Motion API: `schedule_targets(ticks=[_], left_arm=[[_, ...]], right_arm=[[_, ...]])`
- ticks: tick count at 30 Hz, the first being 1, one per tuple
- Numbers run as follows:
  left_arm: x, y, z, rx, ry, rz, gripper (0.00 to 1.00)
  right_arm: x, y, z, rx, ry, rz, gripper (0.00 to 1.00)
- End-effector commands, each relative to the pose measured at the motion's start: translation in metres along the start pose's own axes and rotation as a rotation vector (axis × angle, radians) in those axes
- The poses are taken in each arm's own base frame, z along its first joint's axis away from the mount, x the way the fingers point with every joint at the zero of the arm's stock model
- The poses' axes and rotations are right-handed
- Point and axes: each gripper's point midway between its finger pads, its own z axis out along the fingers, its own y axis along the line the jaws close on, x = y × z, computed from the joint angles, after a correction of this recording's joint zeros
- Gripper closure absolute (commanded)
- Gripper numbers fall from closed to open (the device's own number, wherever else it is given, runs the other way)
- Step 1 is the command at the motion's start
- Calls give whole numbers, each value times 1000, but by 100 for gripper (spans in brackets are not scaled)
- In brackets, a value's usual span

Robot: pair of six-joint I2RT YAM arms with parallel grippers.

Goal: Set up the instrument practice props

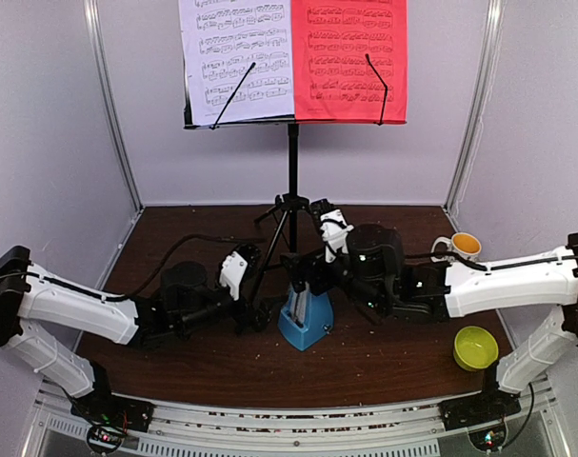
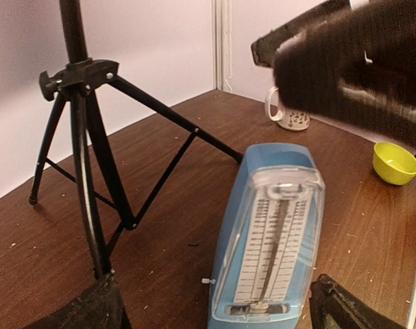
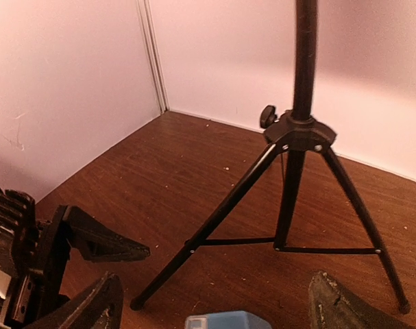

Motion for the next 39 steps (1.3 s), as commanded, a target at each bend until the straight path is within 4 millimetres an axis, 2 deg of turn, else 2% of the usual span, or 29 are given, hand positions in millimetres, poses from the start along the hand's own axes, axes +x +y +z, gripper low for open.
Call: schedule_targets(ticks=[1,5,9,14,21,26,31,35,39], left_arm=[[-23,-18,12,50,-79,-34,2],[-28,-22,24,54,-90,-71,2],[-32,-36,36,92,-103,-74,2],[-27,-43,55,110,-97,-84,2],[-19,-46,80,102,-79,-86,5],[-6,-41,89,61,-35,-77,16],[5,-42,94,61,7,-48,33],[-1,-50,95,97,16,-17,51],[-36,-59,83,101,-35,59,63]], right_arm=[[-27,-32,-29,7,-107,106,4],[-16,-68,-49,18,-139,190,4],[14,-103,-59,50,-116,261,4],[39,-125,-69,84,-99,298,4],[63,-130,-73,69,-79,314,4],[76,-132,-75,55,-73,317,5],[86,-132,-76,42,-63,316,5],[92,-132,-76,37,-57,313,6],[101,-129,-75,8,-55,295,9]])
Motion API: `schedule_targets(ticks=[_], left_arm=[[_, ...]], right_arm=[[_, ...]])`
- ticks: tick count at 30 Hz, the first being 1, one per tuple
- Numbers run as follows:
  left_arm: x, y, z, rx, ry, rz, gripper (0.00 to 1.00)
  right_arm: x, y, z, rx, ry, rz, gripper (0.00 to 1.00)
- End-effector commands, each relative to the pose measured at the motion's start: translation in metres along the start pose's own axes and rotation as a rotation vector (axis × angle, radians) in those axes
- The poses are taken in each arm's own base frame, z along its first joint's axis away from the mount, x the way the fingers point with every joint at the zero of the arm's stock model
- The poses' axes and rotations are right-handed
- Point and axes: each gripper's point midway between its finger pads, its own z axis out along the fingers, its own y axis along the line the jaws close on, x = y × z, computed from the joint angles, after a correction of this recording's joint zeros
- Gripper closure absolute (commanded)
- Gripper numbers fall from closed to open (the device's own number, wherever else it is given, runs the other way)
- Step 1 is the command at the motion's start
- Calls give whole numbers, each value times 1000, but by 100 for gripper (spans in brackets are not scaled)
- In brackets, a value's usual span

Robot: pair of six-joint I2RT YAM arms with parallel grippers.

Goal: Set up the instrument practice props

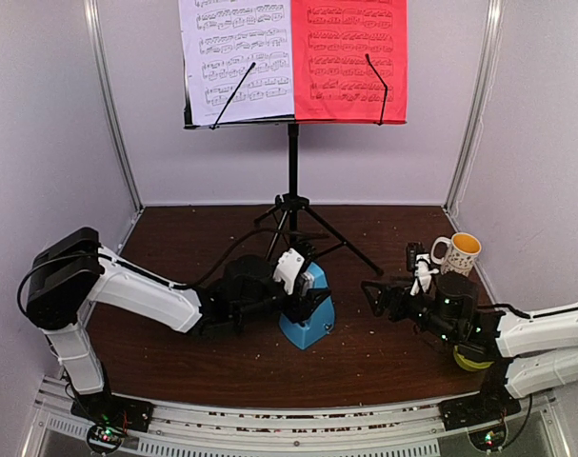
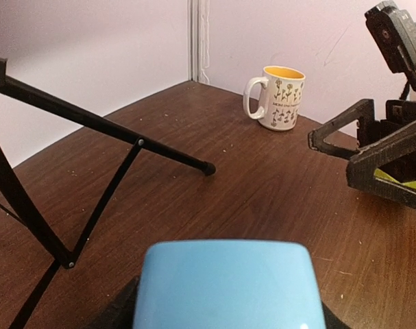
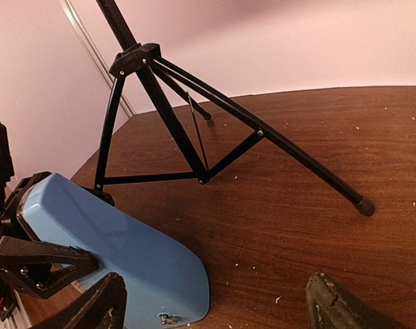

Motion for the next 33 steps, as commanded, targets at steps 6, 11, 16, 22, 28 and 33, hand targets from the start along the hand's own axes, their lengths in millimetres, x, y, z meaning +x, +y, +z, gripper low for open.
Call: schedule_targets(ticks=[6,11,16,22,28,33], left_arm=[[-91,-39,-23,-70,-86,345,73],[-118,-39,-39,-87,-132,347,76],[-139,-39,-51,-117,-174,363,79],[-157,-35,-60,-174,-201,377,80],[-167,-35,-67,-178,-228,369,81],[-172,-34,-71,-179,-248,359,81]], right_arm=[[13,22,2,-159,5,-54,23],[15,36,-1,-254,-14,-72,38],[25,48,0,-318,8,-68,48],[30,67,2,-376,14,-53,50],[32,80,9,-402,20,-40,53],[34,93,17,-439,30,-27,57]])
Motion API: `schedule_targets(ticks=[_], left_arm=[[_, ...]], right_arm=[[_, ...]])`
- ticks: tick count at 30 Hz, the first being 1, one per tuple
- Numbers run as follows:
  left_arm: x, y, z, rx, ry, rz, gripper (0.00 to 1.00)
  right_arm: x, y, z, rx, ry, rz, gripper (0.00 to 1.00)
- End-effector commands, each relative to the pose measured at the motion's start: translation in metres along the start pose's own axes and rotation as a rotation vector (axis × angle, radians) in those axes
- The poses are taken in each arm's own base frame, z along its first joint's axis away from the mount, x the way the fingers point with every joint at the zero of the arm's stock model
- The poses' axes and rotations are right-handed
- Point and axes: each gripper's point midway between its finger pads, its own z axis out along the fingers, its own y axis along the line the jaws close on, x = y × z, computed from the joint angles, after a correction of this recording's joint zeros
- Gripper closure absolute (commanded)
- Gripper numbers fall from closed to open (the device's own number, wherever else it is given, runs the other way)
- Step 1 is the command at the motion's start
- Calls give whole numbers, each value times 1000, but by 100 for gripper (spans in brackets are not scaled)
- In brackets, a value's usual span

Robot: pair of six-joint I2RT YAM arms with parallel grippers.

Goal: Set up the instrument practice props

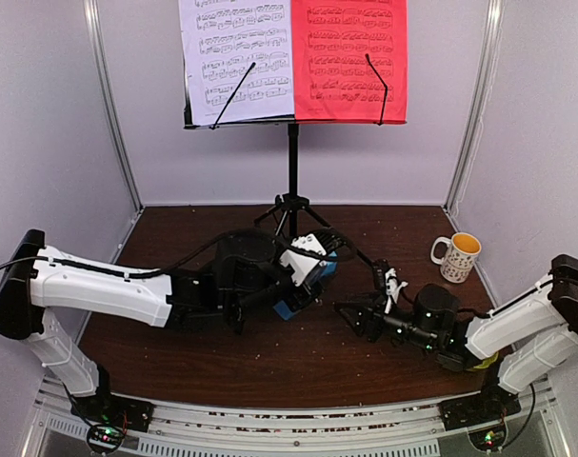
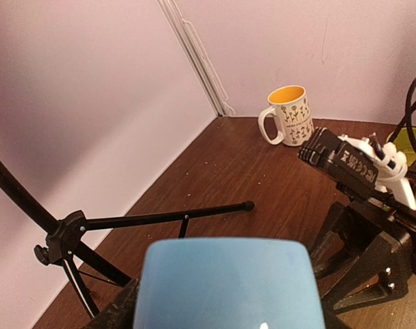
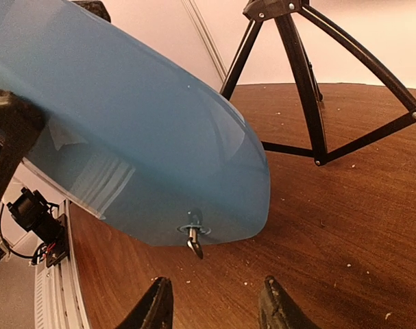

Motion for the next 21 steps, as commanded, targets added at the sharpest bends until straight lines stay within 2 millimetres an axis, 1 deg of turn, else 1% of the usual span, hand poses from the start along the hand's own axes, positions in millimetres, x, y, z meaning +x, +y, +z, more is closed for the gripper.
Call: schedule_targets(ticks=[1,6,11,13,18,21], left_arm=[[-73,34,-22,-88,-207,-76,81],[-78,34,-25,-79,-225,-85,82],[-80,35,-26,-80,-233,-86,83],[-82,35,-27,-81,-242,-87,83],[-85,36,-29,-79,-256,-90,84],[-87,36,-31,-74,-266,-92,85]], right_arm=[[-16,19,12,-71,-49,20,57],[-18,26,24,-98,-48,45,61],[-15,34,32,-124,-38,54,64],[-12,35,35,-125,-29,57,65],[-9,28,38,-91,-28,73,67],[-9,28,39,-90,-29,76,70]])
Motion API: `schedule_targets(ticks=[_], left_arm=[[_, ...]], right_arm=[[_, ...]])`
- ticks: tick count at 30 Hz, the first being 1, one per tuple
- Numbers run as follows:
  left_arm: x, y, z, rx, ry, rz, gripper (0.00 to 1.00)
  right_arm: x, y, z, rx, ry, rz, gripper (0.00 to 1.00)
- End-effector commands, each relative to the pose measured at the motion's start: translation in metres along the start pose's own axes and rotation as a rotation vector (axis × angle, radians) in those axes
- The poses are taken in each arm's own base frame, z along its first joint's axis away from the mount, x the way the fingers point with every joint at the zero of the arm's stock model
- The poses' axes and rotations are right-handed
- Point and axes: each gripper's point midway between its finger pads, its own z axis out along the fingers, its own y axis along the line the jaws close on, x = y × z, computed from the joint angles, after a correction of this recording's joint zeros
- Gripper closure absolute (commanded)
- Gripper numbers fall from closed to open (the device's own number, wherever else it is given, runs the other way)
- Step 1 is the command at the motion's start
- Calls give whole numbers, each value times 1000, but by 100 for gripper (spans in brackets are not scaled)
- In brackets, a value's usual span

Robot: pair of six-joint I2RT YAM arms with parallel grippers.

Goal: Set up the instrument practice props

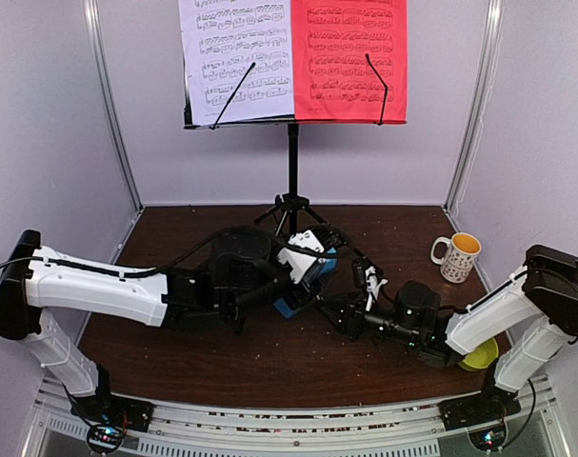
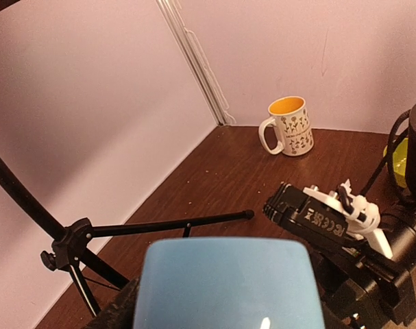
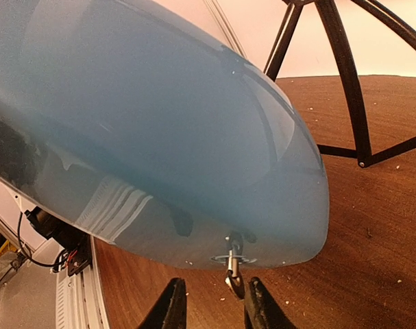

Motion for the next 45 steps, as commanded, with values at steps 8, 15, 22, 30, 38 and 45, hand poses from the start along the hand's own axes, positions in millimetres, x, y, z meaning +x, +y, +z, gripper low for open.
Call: schedule_targets(ticks=[8,15,22,30,38,45], left_arm=[[-81,33,-29,-61,-260,-91,87],[-81,30,-32,-44,-272,-96,89],[-80,27,-32,-33,-270,-91,90],[-74,25,-29,-40,-249,-71,90],[-75,25,-29,-40,-250,-61,91],[-76,26,-34,-40,-276,-62,93]], right_arm=[[-13,4,8,-4,-47,27,80],[-21,5,8,1,-70,54,84],[-26,7,6,5,-77,53,80],[-34,9,3,14,-88,35,77],[-36,7,3,28,-86,29,88],[-37,5,2,29,-90,64,100]])
